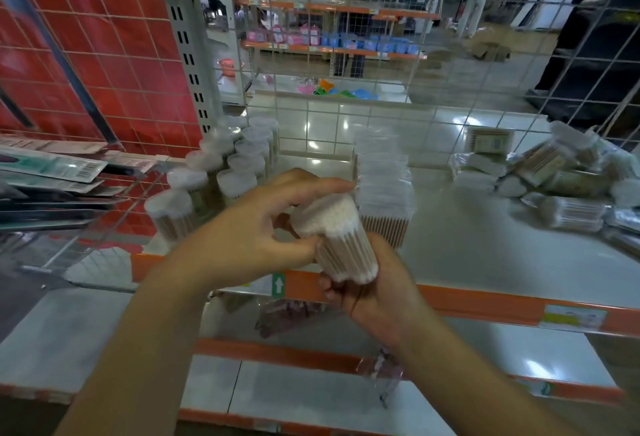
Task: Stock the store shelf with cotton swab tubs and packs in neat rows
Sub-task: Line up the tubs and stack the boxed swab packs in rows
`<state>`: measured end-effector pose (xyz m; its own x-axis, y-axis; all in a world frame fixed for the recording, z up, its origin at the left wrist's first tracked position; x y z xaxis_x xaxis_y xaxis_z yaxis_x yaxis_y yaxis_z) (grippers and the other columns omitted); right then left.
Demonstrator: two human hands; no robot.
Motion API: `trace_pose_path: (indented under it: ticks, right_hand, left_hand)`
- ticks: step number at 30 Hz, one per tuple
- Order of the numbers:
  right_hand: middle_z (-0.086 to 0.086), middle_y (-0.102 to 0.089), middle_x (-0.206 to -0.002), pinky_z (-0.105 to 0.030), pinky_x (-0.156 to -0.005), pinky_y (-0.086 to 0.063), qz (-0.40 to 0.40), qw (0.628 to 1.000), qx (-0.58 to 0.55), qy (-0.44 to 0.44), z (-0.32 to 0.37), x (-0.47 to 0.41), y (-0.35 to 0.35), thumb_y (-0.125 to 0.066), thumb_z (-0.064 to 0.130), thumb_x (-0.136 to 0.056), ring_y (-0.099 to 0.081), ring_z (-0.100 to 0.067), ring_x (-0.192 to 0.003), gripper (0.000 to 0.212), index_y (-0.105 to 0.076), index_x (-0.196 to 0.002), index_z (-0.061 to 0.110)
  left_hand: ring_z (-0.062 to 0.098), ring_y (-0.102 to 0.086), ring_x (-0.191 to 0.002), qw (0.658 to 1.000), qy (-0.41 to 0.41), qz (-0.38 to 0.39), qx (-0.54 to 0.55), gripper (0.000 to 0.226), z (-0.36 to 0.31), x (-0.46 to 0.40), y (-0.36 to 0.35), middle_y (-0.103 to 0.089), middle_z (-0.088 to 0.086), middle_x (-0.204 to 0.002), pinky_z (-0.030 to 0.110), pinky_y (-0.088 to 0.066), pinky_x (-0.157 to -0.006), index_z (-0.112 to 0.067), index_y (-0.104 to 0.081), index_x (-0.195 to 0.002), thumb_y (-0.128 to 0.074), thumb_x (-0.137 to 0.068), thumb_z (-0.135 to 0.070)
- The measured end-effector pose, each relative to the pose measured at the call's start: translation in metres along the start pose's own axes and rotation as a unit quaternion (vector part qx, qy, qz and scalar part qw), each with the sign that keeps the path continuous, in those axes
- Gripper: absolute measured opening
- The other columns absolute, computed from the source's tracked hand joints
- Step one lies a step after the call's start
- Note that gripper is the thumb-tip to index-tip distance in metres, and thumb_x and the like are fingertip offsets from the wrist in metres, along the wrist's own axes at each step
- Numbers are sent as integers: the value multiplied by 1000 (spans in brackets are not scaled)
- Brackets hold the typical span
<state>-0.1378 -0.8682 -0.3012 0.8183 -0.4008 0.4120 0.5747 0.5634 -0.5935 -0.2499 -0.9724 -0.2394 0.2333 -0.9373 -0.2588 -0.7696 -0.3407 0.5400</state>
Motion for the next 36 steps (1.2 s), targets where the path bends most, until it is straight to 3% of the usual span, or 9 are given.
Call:
trace_pose_path:
  ticks: [4,7,11,14,17,19,22,27,36]
  right_hand:
    - [-9,-61,-61,-22,-43,-47,-19,993,106,45,-2,-10,-9,-43,23,-92,-57,-17,-48,30,-64,-76,9]
    - [0,-64,-75,-22,-56,-47,-51,933,294,200,-3,-18,-6,-46,16,-95,-61,-10,-60,22,-62,-82,22]
    - [8,-61,-95,-15,-71,-45,-26,792,524,311,-12,-24,0,-53,15,-92,-55,-1,-81,19,-61,-109,20]
    - [-2,-61,-115,-27,-87,-44,-11,647,695,314,-18,-27,3,-48,23,-94,-55,-15,-101,33,-55,-125,14]
    - [-11,-65,-102,-41,-78,-47,-22,521,784,336,-23,-26,-2,-40,26,-92,-57,-30,-93,35,-60,-114,9]
    - [-12,-67,-91,-39,-68,-49,-29,504,786,357,-26,-28,-2,-38,27,-86,-59,-32,-83,38,-64,-105,7]
    - [-10,-64,-99,-39,-74,-46,-22,480,803,352,-27,-29,-3,-40,25,-91,-57,-30,-91,34,-60,-112,9]
    - [-10,-62,-105,-40,-79,-45,-8,489,802,343,-27,-24,-3,-39,25,-94,-54,-28,-95,32,-57,-116,9]
    - [-7,-60,-107,-39,-82,-43,5,485,815,318,-26,-18,-1,-35,26,-96,-52,-25,-94,32,-56,-116,12]
  left_hand:
    - [2,-53,-109,998,32,-13,-47,50,1,4,18,-54,-21,-114,21,-46,-89,-47,-53,-112,-58,-63,-39]
    - [-4,-51,-101,990,72,-33,-120,47,9,4,36,-54,-21,-111,12,-46,-78,-50,-53,-105,-62,-62,-34]
    - [11,-48,-104,945,138,-75,-286,51,31,2,55,-51,-6,-120,20,-39,-80,-37,-54,-116,-71,-73,-16]
    - [22,-45,-117,914,195,-68,-348,55,51,5,59,-47,1,-132,30,-36,-94,-27,-53,-126,-70,-75,-14]
    - [24,-46,-116,909,198,-59,-362,54,66,8,60,-50,4,-129,28,-34,-91,-26,-55,-127,-68,-76,-12]
    - [22,-48,-115,906,177,-58,-380,53,72,9,58,-52,3,-129,23,-33,-85,-28,-55,-126,-64,-78,-9]
    - [28,-52,-114,902,165,-70,-393,51,81,13,55,-57,8,-127,27,-36,-88,-18,-57,-127,-63,-79,-2]
    - [37,-67,-67,883,29,-85,-460,22,99,18,59,-70,19,-80,39,-52,-62,-1,-73,-82,-67,-62,4]
    - [38,-62,-75,874,50,-84,-476,18,116,16,63,-68,16,-83,44,-53,-63,0,-72,-79,-70,-62,6]
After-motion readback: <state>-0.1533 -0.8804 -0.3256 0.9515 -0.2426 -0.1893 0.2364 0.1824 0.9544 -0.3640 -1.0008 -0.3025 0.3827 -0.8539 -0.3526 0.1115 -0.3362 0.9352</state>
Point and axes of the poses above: each hand's wrist, its own x-axis away from the middle knuckle, its own y-axis out of the back of the hand, z = x × y, the point moved 1 cm from there along -x, towards the middle knuckle
